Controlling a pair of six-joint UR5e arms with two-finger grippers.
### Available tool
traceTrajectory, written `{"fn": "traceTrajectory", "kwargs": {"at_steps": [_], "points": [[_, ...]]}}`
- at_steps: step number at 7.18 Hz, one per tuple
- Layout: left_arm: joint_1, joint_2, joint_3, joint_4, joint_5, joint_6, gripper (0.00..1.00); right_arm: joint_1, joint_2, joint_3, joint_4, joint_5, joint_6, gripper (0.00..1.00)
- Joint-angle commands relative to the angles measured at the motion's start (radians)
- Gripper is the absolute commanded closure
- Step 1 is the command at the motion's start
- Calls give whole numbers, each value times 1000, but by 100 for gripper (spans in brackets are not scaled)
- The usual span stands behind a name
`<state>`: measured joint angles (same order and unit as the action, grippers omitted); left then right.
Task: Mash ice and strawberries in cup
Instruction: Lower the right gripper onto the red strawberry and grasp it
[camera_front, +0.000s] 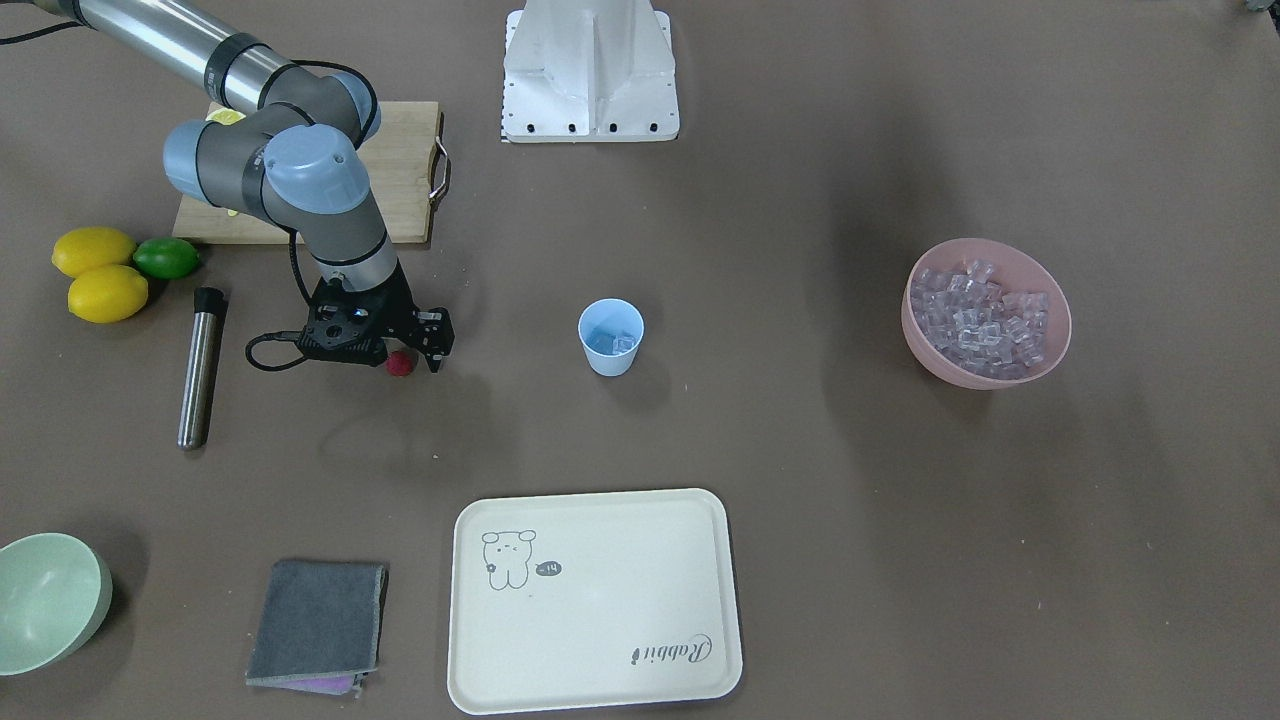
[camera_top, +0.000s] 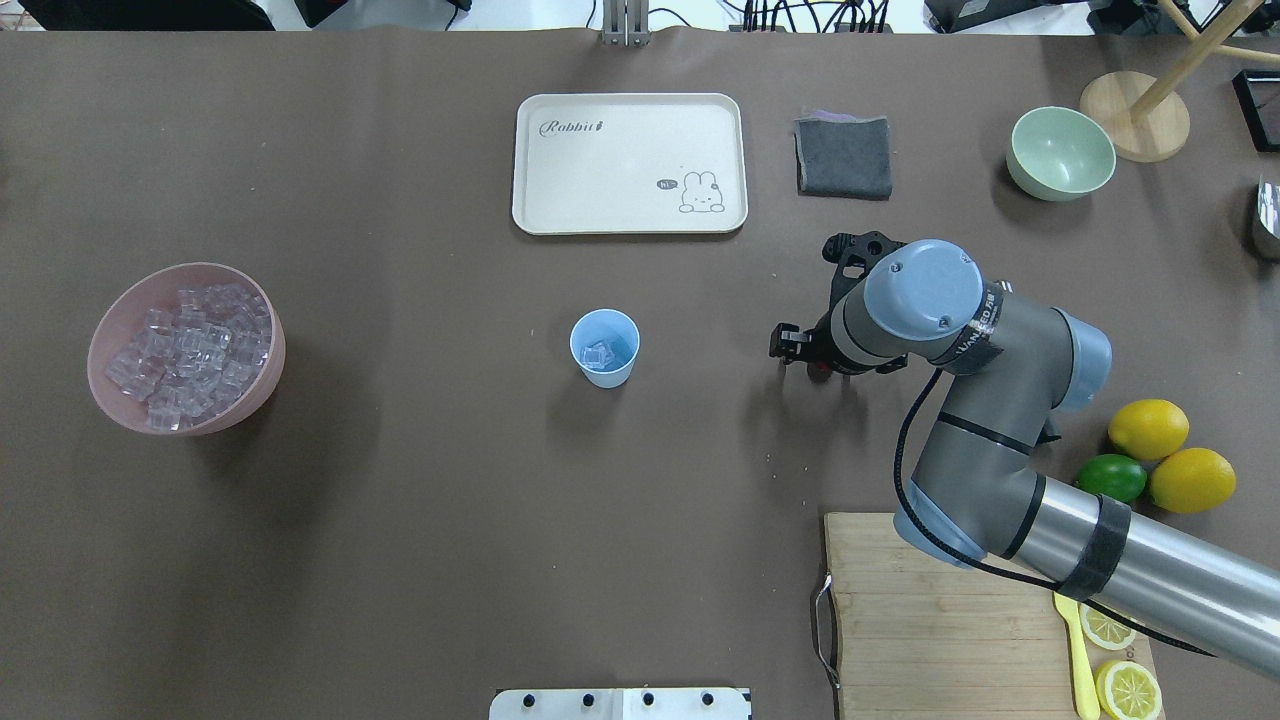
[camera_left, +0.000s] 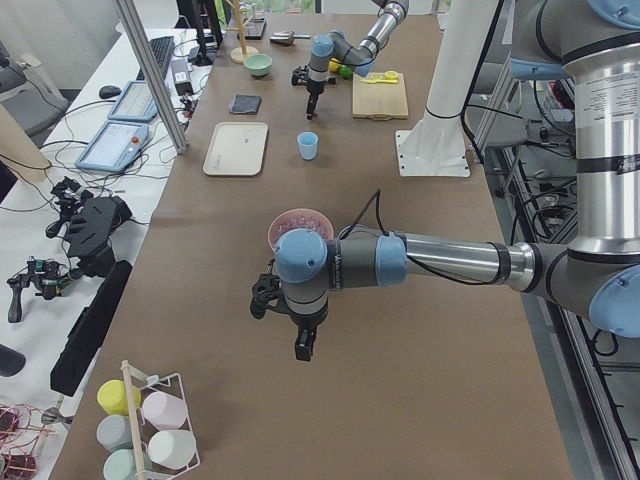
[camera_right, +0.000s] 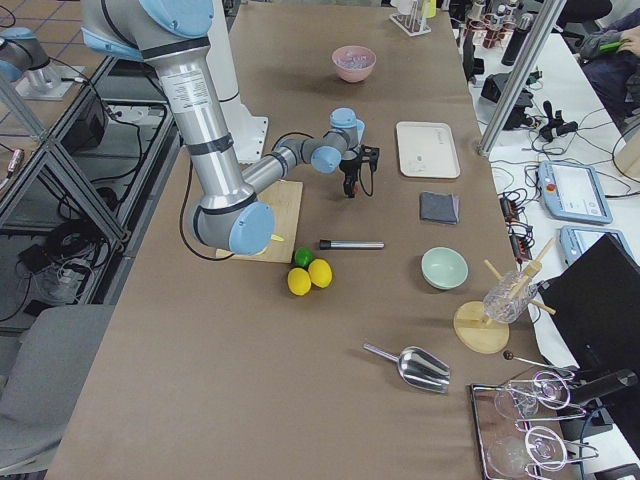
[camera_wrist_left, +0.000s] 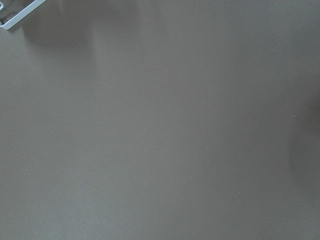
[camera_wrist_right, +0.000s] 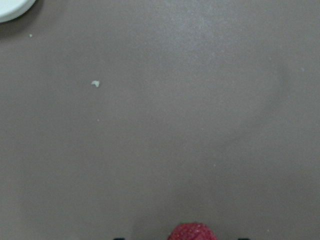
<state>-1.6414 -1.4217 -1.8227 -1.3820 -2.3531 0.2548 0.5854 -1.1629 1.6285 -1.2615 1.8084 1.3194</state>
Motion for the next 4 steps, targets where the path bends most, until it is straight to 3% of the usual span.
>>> {"fn": "traceTrajectory", "kwargs": {"at_steps": [1, 3, 4], "points": [[0, 0, 0, -3, 0, 0, 2, -5, 0, 2, -1, -1, 8, 100], [0, 0, -1, -3, 0, 0, 2, -4, 2, 31, -13, 6, 0, 100], [0, 0, 0, -3, 0, -2, 2, 2, 46, 57, -104, 3, -9, 100]]}}
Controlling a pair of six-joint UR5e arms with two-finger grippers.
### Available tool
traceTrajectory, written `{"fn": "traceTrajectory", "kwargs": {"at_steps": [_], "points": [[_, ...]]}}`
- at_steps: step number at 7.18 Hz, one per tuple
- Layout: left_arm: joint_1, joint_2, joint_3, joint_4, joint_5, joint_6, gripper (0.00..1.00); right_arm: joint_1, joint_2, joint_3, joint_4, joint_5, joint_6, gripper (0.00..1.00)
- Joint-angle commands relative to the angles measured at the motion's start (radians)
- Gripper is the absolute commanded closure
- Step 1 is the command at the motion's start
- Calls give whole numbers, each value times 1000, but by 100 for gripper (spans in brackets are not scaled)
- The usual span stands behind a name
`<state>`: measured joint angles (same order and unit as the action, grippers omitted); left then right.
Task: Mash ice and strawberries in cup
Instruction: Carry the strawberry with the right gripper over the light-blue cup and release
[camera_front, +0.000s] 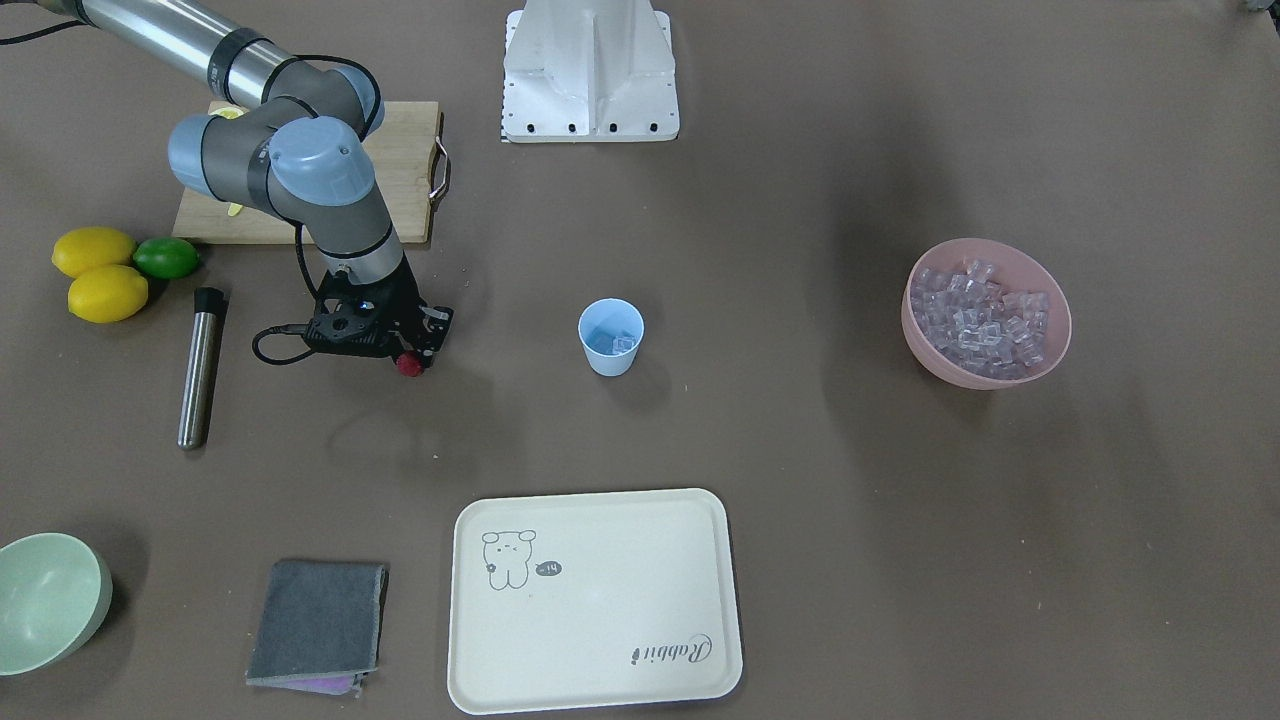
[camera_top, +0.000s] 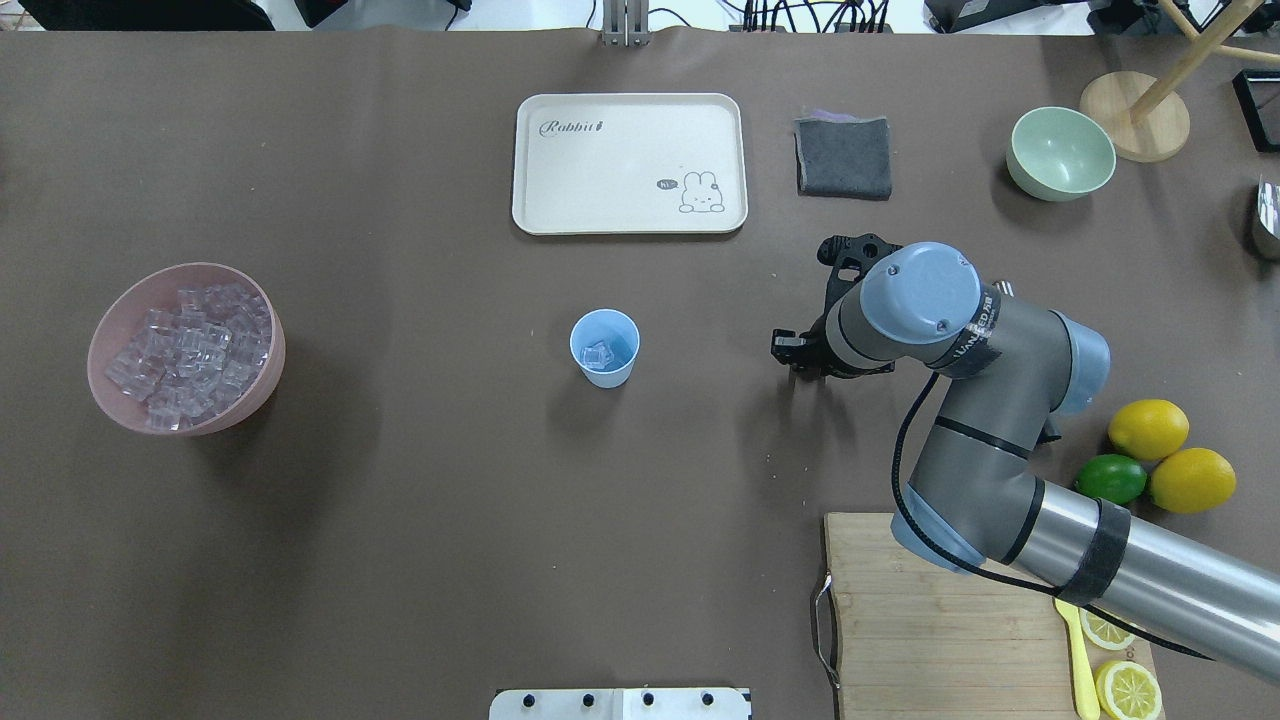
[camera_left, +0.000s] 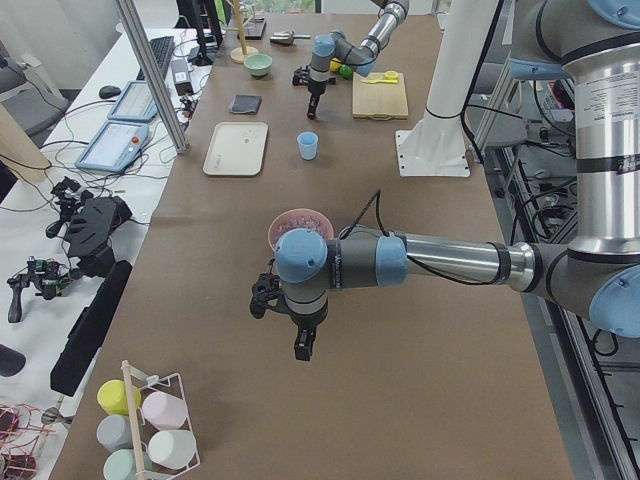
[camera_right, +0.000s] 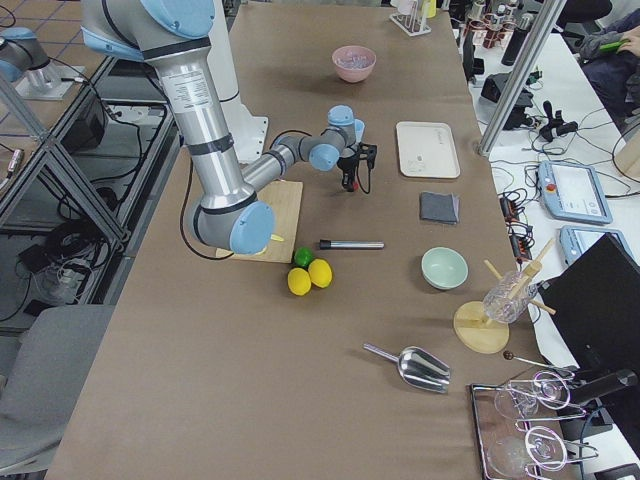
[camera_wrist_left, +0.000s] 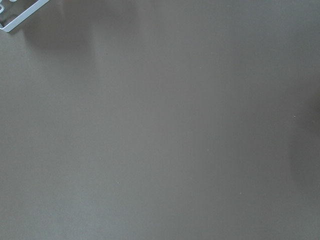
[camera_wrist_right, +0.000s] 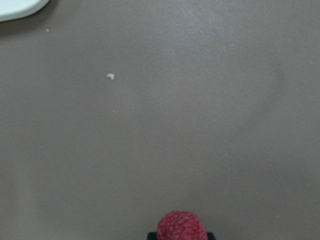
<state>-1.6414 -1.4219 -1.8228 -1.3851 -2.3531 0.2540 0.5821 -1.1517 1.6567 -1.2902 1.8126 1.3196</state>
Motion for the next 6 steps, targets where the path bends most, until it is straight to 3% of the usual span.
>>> {"fn": "traceTrajectory", "kwargs": {"at_steps": [1, 6], "points": [[0, 0, 0, 0, -2, 1, 2, 8, 106, 38, -149, -12, -23, 100], [0, 1, 4, 1, -6, -1, 2, -13, 271, 26, -156, -56, -33, 100]]}}
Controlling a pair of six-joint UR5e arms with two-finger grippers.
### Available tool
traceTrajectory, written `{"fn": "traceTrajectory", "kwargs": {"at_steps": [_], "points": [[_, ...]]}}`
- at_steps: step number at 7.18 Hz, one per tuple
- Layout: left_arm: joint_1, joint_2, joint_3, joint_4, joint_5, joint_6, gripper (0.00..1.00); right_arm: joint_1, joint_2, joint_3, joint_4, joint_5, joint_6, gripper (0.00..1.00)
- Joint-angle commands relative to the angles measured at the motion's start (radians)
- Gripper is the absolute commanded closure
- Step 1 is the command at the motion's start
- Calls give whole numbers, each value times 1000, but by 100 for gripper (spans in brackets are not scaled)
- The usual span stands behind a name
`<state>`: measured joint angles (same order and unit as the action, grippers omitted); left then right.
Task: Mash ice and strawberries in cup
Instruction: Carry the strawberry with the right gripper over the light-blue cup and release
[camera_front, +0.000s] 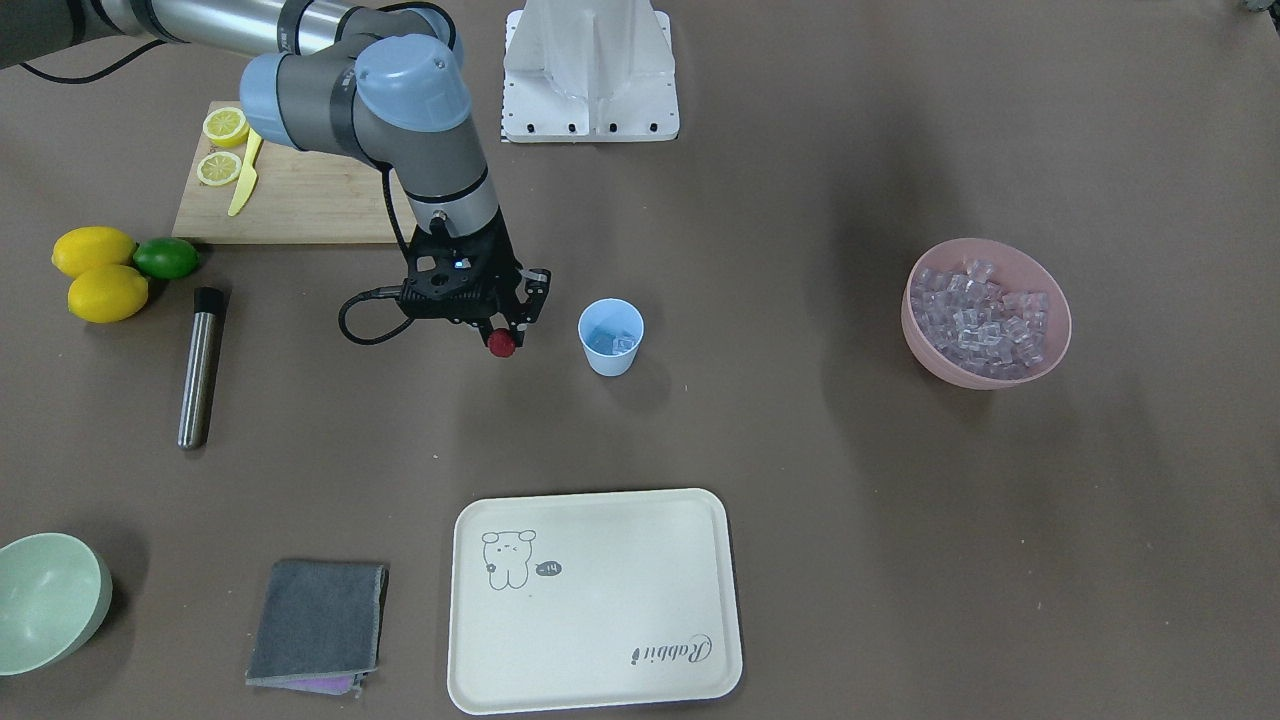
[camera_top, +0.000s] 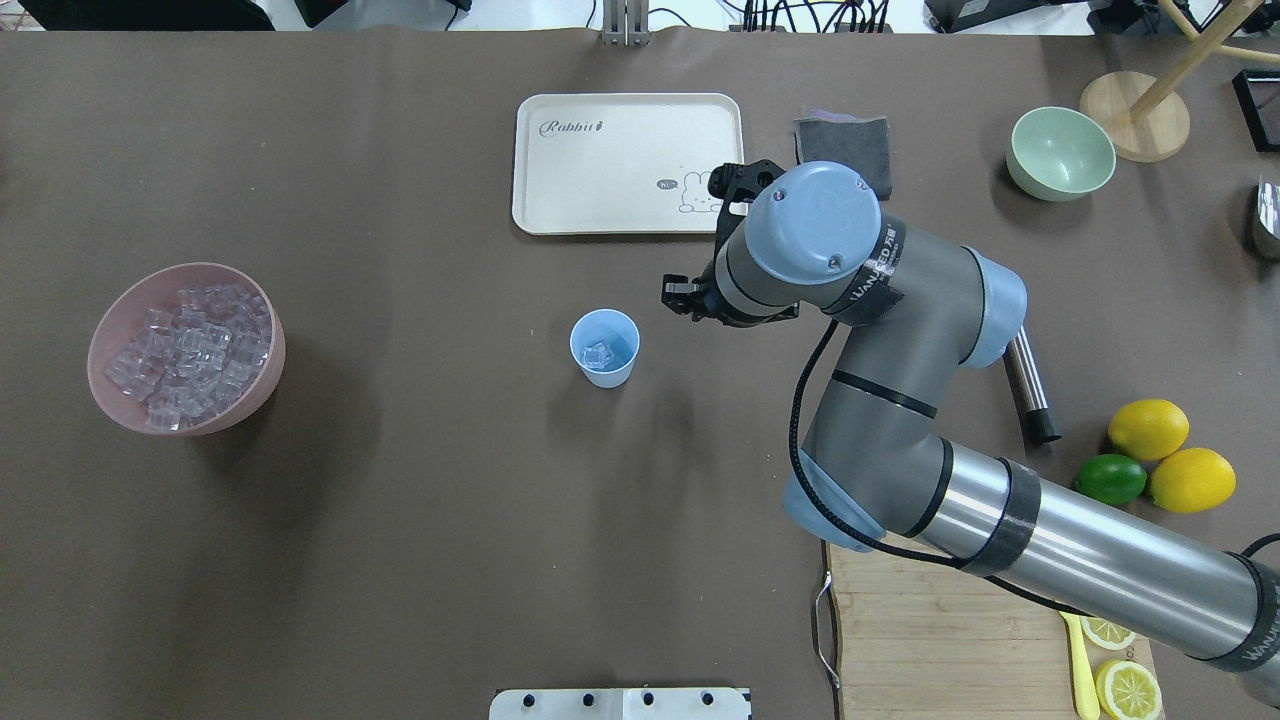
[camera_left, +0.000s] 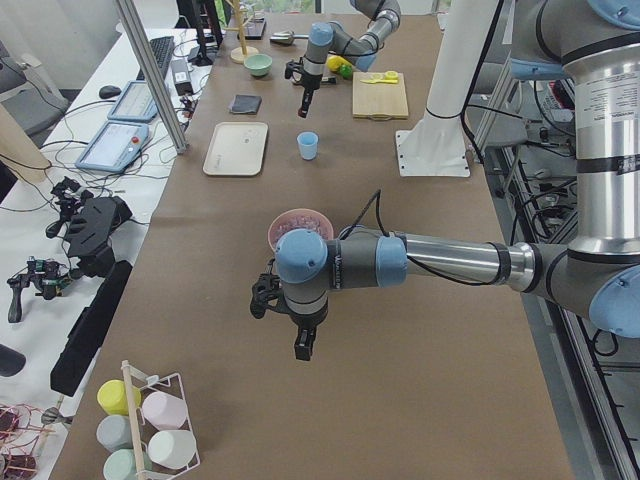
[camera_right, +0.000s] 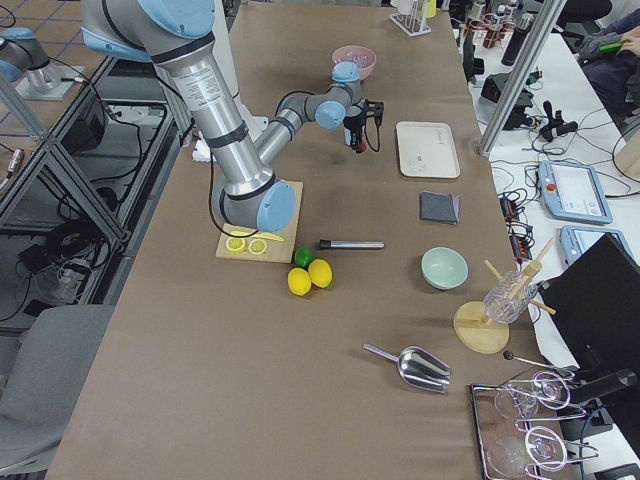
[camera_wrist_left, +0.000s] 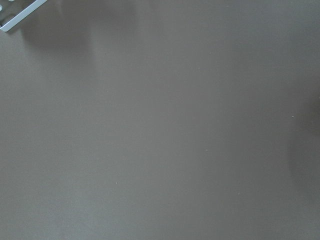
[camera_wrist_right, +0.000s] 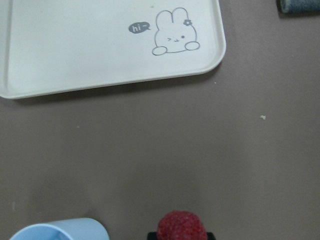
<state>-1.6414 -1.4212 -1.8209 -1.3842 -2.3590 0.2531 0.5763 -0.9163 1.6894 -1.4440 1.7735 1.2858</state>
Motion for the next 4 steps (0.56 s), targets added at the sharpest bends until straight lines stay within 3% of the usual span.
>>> {"fn": "traceTrajectory", "kwargs": {"at_steps": [1, 4], "points": [[0, 22, 0, -1, 1, 1, 2, -12, 63, -8, -3, -20, 3, 100], [0, 34, 9, 1, 3, 2, 2, -61, 152, -71, -6, -95, 15, 100]]}}
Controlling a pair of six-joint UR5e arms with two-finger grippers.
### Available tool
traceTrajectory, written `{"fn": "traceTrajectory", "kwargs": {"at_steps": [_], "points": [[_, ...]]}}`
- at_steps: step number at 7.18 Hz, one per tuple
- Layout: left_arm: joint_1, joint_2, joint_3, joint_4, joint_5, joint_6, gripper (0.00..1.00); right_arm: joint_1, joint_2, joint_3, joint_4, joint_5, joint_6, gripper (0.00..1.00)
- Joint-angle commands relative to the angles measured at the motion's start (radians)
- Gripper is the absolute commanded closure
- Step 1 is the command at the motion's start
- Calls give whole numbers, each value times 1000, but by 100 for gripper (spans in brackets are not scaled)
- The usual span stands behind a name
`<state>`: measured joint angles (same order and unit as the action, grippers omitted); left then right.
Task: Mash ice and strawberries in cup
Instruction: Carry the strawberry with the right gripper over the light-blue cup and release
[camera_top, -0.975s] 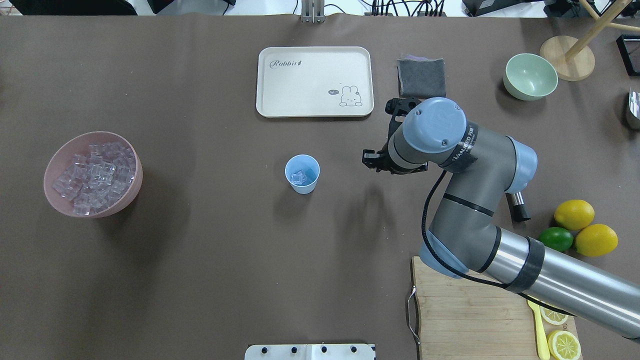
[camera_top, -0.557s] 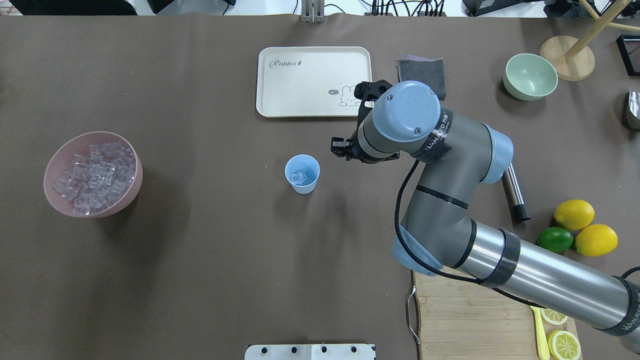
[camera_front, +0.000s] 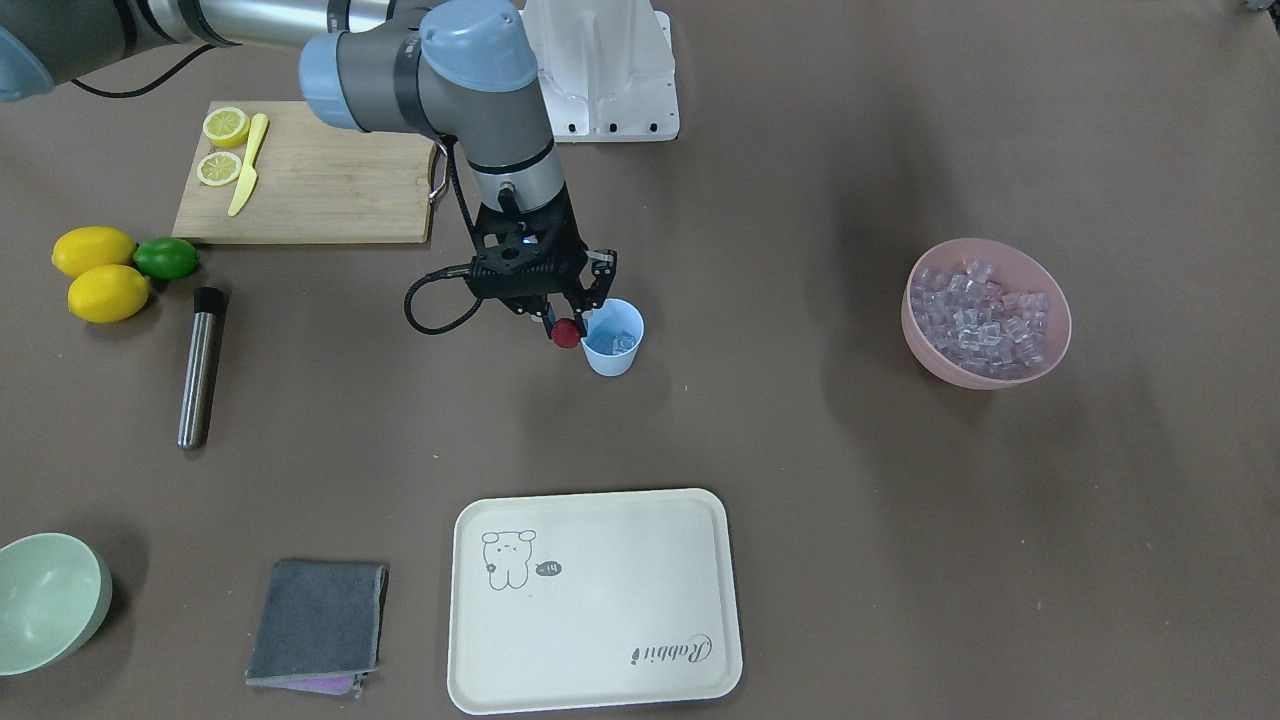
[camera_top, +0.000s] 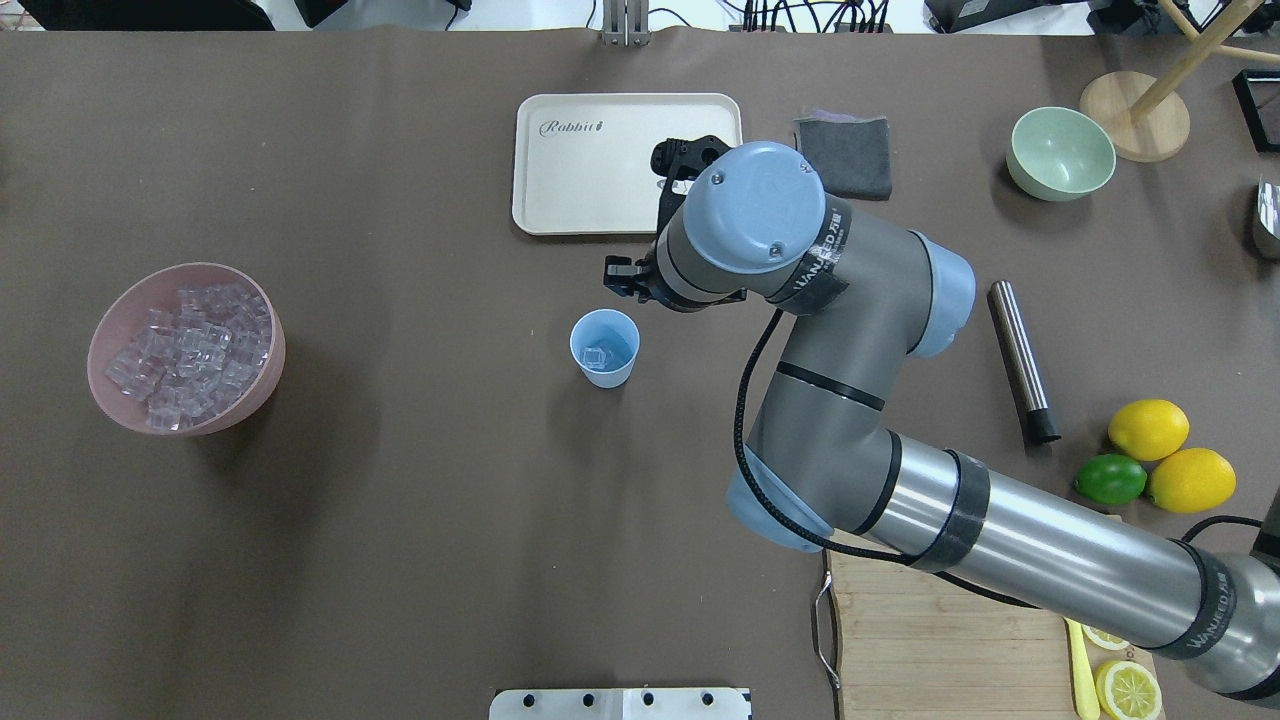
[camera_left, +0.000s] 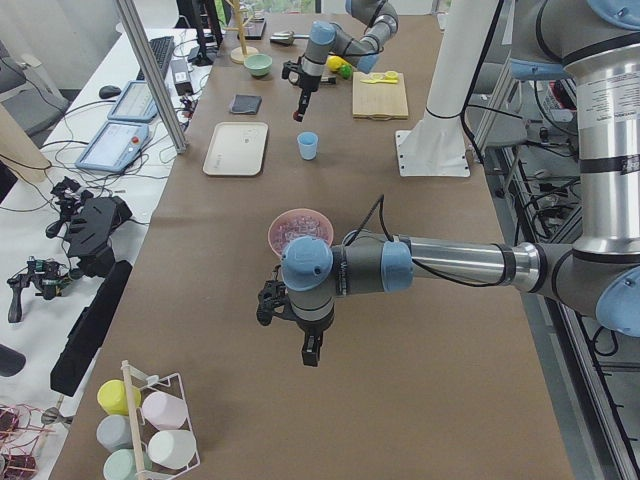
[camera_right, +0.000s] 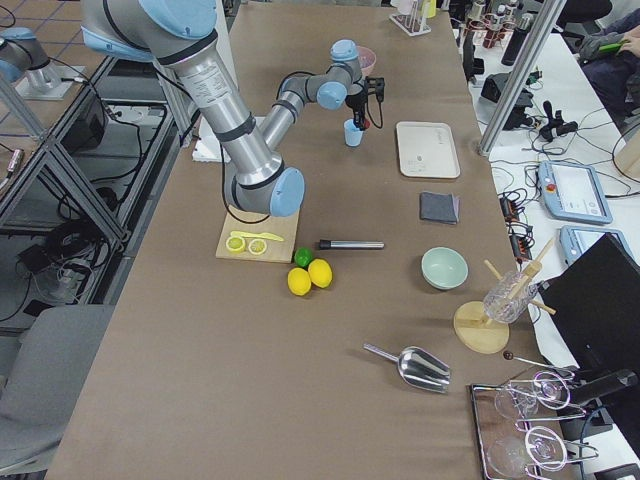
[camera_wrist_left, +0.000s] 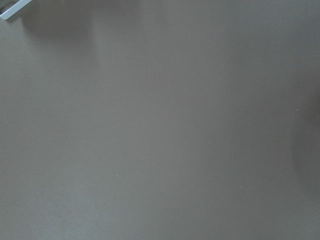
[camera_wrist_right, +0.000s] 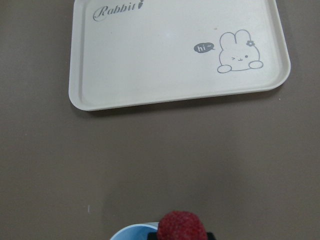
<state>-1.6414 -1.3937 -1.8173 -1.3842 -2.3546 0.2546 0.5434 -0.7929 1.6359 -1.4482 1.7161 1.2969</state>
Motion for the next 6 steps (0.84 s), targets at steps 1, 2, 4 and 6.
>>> {"fn": "traceTrajectory", "kwargs": {"at_steps": [1, 2, 4, 6], "points": [[0, 7, 15, 1, -3, 0, 2, -60, 30, -21, 0, -68, 4, 100], [0, 7, 30, -1, -5, 2, 2, -77, 38, -30, 0, -88, 4, 100], [2, 7, 42, -1, -5, 3, 2, -101, 43, -39, 0, -110, 4, 100], [0, 10, 42, -1, -5, 5, 2, -89, 44, -36, 9, -112, -2, 39]]}}
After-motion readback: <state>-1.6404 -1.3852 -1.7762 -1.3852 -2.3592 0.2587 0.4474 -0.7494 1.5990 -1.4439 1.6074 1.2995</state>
